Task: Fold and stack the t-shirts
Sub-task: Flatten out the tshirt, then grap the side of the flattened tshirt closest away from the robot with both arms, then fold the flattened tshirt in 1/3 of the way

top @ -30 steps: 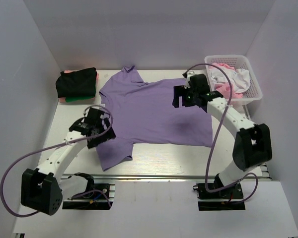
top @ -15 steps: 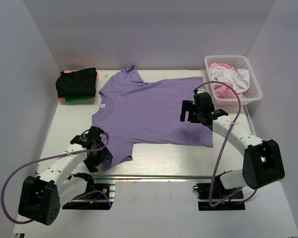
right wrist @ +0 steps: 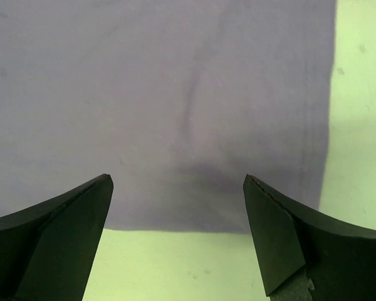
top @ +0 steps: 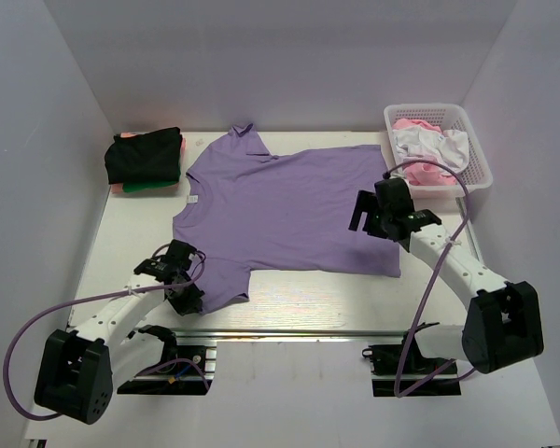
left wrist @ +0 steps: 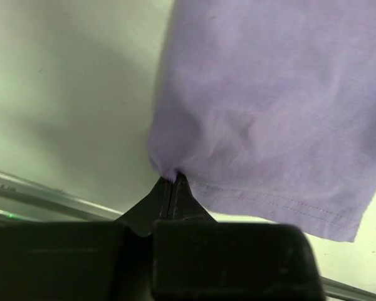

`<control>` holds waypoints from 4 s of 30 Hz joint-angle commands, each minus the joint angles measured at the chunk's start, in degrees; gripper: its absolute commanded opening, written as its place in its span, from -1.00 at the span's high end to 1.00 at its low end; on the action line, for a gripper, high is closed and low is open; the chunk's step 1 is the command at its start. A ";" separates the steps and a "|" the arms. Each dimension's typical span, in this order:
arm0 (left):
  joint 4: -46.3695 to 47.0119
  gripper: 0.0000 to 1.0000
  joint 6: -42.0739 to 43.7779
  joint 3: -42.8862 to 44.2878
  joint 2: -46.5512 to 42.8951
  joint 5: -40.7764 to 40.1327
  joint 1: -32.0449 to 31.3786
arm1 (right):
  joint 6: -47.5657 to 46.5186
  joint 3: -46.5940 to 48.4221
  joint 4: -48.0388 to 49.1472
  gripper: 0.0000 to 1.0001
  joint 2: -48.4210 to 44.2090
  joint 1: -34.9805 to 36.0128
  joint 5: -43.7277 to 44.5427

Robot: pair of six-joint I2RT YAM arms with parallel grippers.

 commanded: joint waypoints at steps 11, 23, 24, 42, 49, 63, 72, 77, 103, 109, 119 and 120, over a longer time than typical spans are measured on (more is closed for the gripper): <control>-3.74 1.00 6.73 6.29 -1.18 4.03 -0.26 | 12.21 -11.51 -15.24 -0.81 -4.53 -6.01 3.65; -1.90 1.00 8.13 5.60 -0.55 5.18 -0.26 | 14.94 -12.84 -11.64 -0.81 1.36 -9.17 5.50; -1.90 1.00 8.13 5.60 -0.56 5.18 -0.26 | 15.03 -12.83 -11.55 -0.81 2.41 -9.35 6.02; -0.14 1.00 14.54 10.78 -4.08 8.07 -0.26 | 10.81 -15.47 -5.84 0.86 5.15 -9.97 3.04; 13.03 1.00 22.36 10.26 -6.71 20.81 -0.26 | 5.19 -15.65 -2.86 1.00 3.30 -9.62 1.89; 24.20 1.00 22.72 21.50 2.86 11.86 0.53 | -3.16 -7.92 -0.30 1.00 -0.22 -9.35 -0.74; 33.86 1.00 27.37 27.05 8.40 2.10 1.06 | -1.85 4.19 -7.32 1.00 6.20 -9.79 1.10; 38.44 1.00 28.61 29.76 11.47 -1.23 1.06 | -2.29 10.35 -10.84 1.00 11.64 -9.88 1.80; 32.55 1.00 30.63 51.92 41.09 -7.66 9.05 | 0.00 38.84 -19.90 1.00 36.78 -10.85 13.76; 33.08 1.00 30.63 54.64 44.69 -6.16 10.72 | -0.09 41.91 -19.28 1.00 39.33 -11.02 13.94; 27.82 0.28 32.04 68.25 57.88 -0.02 11.25 | -2.73 44.21 -17.97 0.78 41.62 -10.67 11.04; 27.81 -0.60 32.04 69.14 58.67 -0.01 11.25 | -3.16 44.29 -17.79 0.66 41.62 -10.58 10.43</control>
